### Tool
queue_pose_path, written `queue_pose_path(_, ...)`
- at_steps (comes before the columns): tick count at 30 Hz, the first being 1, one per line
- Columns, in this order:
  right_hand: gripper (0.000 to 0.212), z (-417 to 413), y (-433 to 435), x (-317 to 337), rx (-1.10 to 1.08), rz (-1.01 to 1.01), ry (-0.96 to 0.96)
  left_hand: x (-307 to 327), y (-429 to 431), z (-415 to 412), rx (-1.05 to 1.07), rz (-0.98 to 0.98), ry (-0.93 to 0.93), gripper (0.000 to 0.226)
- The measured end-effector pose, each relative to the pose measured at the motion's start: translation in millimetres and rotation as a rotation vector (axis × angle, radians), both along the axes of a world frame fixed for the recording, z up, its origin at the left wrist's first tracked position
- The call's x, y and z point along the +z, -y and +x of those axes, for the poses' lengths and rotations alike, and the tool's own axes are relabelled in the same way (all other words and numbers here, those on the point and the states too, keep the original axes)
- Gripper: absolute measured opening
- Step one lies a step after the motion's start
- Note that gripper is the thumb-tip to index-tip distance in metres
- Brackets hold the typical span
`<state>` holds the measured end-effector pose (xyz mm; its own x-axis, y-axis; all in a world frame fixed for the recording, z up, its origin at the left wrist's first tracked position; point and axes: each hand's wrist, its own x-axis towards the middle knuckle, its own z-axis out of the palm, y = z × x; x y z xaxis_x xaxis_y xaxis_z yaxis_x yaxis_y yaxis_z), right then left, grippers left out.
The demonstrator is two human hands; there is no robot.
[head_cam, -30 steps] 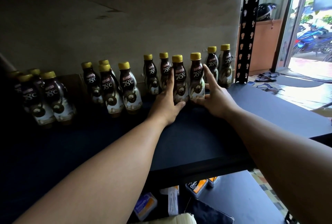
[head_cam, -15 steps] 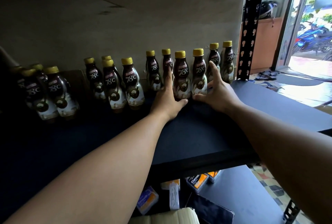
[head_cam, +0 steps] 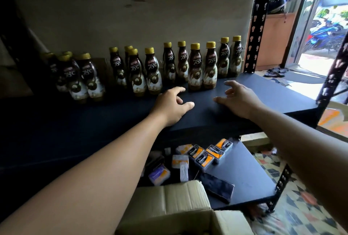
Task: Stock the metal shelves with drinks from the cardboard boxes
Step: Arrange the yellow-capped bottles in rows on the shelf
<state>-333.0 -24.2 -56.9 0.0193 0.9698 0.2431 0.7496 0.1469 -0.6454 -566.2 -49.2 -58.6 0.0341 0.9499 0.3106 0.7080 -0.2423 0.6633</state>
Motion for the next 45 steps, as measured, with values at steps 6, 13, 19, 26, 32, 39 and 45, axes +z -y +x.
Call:
queue_pose_path(6, 0.039, -34, 98, -34, 0.011, 0.174, 0.078, -15, 99, -23, -0.092, 0.168, 0.188, 0.028)
queue_pose_path(13, 0.011, -84, 193, -93, 0.051, 0.17, -0.328, -94, 190, -66, 0.027, 0.072, 0.275, 0.021)
queue_pose_path(19, 0.028, -94, 218, -161, 0.503, -0.518, 0.315, -139, 233, -98, -0.184, -0.723, -0.43, 0.057)
queue_pose_path(26, 0.048, -99, 235, -199, 0.589, -0.642, 0.688, -180, 240, -122, -0.174, -0.817, -0.491, 0.069)
queue_pose_path(32, 0.049, -97, 224, -236, 0.514, -0.68, 0.511, -235, 237, -135, -0.169, -0.871, -0.363, 0.069)
queue_pose_path(39, 0.039, -83, 203, -301, 0.36, -0.682, 0.267, -310, 228, -139, -0.086, -0.954, -0.201, 0.062)
queue_pose_path(45, 0.036, -107, 187, -346, 0.411, -0.576, 0.14, -356, 209, -131, 0.037, -0.93, -0.102, 0.06)
